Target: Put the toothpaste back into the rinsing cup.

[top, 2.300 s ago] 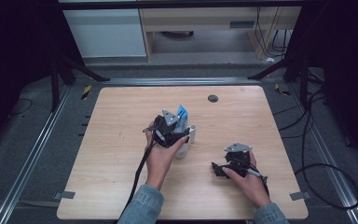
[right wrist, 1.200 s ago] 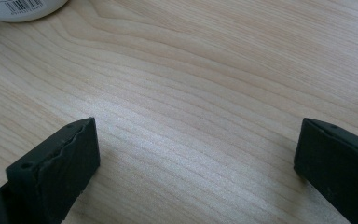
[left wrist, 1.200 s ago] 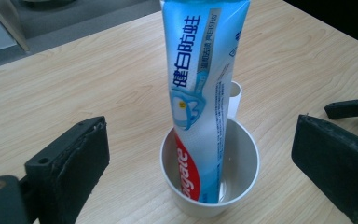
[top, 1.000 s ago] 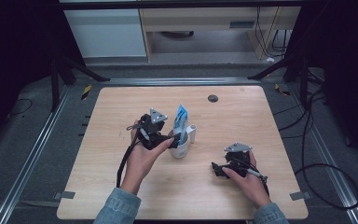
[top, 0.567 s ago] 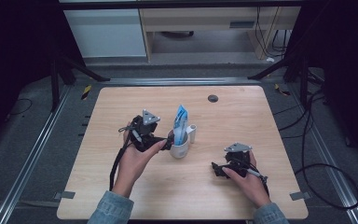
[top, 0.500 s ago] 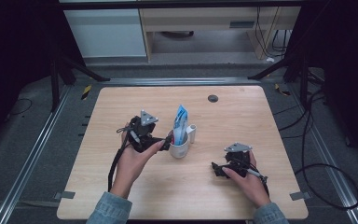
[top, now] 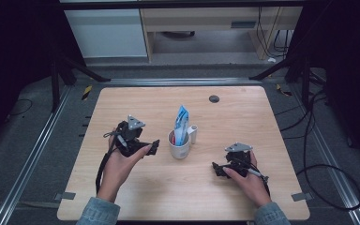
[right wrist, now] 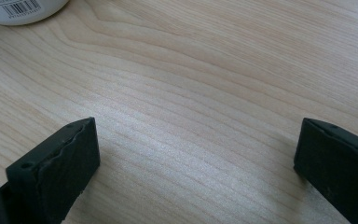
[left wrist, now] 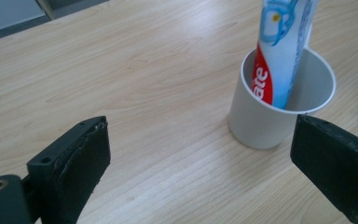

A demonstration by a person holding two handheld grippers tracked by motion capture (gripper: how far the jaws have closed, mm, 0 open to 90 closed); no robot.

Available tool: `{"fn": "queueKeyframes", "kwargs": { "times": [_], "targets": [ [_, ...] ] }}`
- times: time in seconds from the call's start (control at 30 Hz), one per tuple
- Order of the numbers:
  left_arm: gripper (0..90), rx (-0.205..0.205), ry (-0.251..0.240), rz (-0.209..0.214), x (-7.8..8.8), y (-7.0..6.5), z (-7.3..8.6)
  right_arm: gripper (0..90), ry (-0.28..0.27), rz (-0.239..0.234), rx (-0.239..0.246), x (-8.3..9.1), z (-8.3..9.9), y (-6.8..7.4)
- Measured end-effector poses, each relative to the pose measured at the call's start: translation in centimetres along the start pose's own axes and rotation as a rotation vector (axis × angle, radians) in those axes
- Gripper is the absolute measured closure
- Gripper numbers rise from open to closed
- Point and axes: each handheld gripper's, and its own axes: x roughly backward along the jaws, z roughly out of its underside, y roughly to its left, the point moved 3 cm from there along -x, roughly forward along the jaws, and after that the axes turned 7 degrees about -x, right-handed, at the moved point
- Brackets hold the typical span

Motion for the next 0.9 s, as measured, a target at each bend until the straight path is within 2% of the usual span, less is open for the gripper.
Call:
{"fn": "queueKeyframes", "kwargs": {
  "times": [0.27, 0.47, 0.7, 0.9],
  "targets": [
    [4.2, 0.005, 0.063, -0.009, -0.3, 1.4, 2.7, 0.4, -0.001, 0.000, 0.001, 0.0, 0.0, 0.0],
    [4.4, 0.048, 0.104, -0.015, -1.0, 2.8, 5.1, 0.4, 0.000, 0.000, 0.000, 0.0, 0.0, 0.0],
    [4.7, 0.080, 0.134, -0.040, -1.5, 4.0, 6.7, 0.4, 0.000, 0.000, 0.000, 0.0, 0.0, 0.0],
    [5.2, 0.084, 0.175, -0.050, -2.4, 4.5, 7.8, 0.4, 0.000, 0.000, 0.000, 0.0, 0.0, 0.0]
  ]
}}
